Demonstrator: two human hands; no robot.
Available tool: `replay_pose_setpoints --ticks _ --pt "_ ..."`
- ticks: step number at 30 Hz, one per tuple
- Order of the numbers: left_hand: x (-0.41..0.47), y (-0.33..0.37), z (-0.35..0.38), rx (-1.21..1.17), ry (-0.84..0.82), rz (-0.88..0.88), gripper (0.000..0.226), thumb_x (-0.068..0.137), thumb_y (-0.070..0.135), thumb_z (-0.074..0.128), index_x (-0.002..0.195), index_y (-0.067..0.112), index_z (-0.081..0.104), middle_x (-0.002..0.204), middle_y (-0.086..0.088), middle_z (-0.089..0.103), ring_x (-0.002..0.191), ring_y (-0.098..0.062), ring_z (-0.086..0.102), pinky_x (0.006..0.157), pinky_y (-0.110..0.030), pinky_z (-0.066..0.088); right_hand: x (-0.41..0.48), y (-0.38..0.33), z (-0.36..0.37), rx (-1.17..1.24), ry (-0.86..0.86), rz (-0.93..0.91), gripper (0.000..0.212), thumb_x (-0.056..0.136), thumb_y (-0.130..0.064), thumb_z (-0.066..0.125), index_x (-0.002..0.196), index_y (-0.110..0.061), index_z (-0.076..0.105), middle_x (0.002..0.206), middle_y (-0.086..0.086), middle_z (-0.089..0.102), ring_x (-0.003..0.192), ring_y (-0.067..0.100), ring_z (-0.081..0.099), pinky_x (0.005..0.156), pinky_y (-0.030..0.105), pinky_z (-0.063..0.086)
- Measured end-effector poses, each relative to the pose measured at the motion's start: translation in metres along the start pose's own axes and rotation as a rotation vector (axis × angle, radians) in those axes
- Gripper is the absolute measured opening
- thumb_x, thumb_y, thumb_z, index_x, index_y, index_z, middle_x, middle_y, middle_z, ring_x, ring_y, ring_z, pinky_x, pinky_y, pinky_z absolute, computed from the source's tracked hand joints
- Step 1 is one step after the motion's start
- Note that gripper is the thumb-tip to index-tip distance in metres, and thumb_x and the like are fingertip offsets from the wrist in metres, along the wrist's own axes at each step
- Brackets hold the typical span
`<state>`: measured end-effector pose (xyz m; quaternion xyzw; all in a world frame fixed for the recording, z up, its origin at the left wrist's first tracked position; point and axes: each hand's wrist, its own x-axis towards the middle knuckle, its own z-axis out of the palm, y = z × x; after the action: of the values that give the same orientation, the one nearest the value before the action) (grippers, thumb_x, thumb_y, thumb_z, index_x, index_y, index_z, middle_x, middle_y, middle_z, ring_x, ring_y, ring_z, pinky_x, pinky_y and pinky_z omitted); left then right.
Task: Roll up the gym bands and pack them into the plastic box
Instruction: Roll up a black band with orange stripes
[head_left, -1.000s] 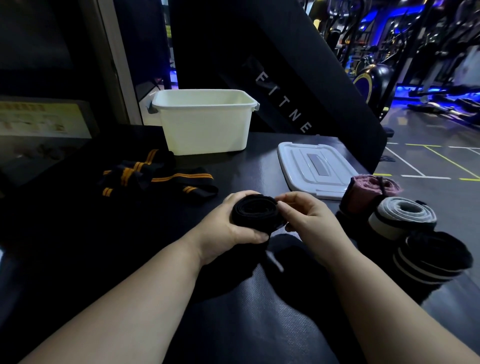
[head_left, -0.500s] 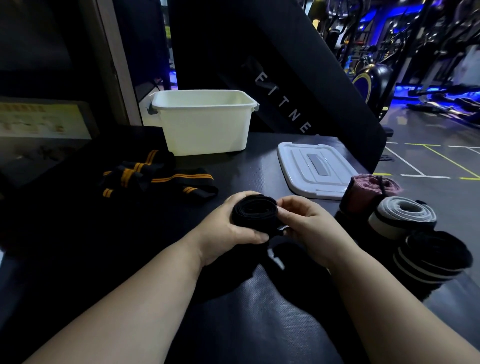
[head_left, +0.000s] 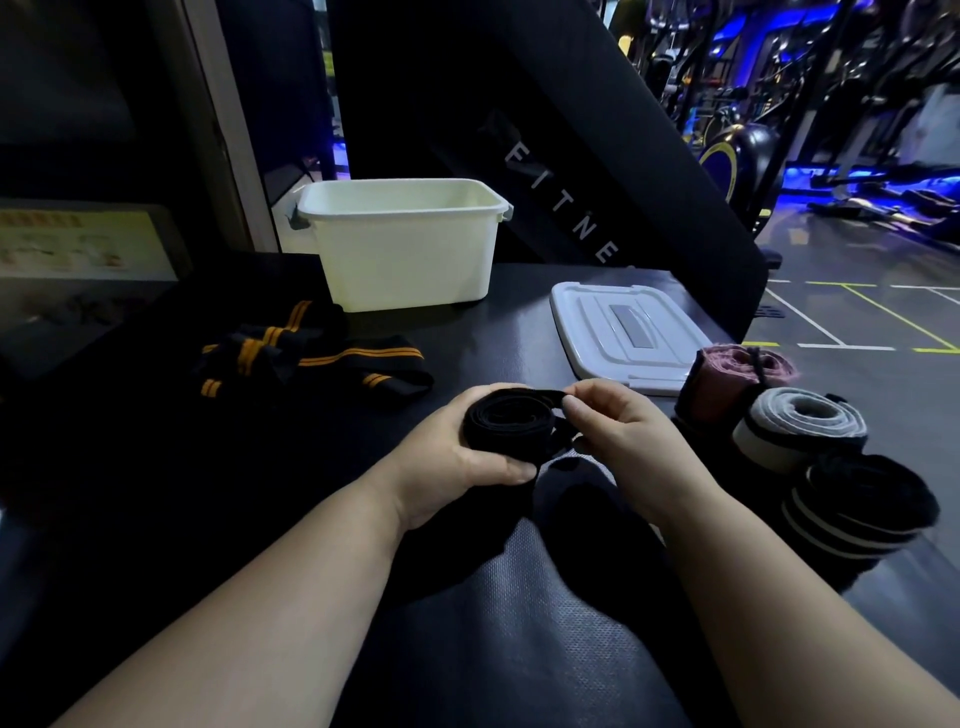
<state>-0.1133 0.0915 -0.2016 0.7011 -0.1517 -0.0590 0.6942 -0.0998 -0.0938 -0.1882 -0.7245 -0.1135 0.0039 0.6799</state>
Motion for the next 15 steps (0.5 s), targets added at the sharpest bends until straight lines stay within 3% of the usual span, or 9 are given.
replay_pose_setpoints --ticks 5,9,12,15 --pt "0.002 0.0 0.0 0.011 0.0 -0.006 0.072 0.057 0.0 0.078 0.125 0.012 0.058 0.117 -0.012 0.068 0.108 -0.018 0.065 0.095 -0.03 0.051 0.0 -0.002 0.001 0.123 0.046 -0.087 0.013 0.096 -0.012 0.057 0.085 -0.018 0.06 0.07 -0.008 0.06 0.066 0.003 0.055 0.061 0.015 0.043" --pt "0.002 0.0 0.001 0.012 0.02 -0.017 0.065 0.054 0.0 0.078 0.115 0.016 0.061 0.102 0.0 0.072 0.098 -0.011 0.066 0.084 -0.025 0.052 0.0 -0.003 -0.003 0.11 -0.005 -0.124 0.011 0.087 -0.027 0.056 0.08 -0.019 0.058 0.068 -0.004 0.05 0.066 0.008 0.044 0.065 0.02 0.04" --pt "0.002 0.002 0.002 0.024 0.024 -0.017 0.062 0.054 0.0 0.078 0.112 0.017 0.061 0.097 0.003 0.072 0.094 -0.008 0.066 0.081 -0.022 0.052 -0.003 -0.006 -0.01 -0.151 0.03 -0.191 0.015 0.093 -0.021 0.062 0.078 -0.022 0.059 0.066 -0.002 0.05 0.065 0.009 0.044 0.066 0.025 0.039" --pt "0.001 0.004 0.003 0.038 0.018 -0.017 0.061 0.054 0.001 0.077 0.111 0.017 0.061 0.092 0.007 0.072 0.091 -0.005 0.066 0.08 -0.021 0.051 -0.004 -0.011 -0.018 -0.545 0.091 -0.265 0.014 0.083 -0.027 0.074 0.079 -0.029 0.061 0.066 0.001 0.059 0.06 0.006 0.049 0.06 0.023 0.039"
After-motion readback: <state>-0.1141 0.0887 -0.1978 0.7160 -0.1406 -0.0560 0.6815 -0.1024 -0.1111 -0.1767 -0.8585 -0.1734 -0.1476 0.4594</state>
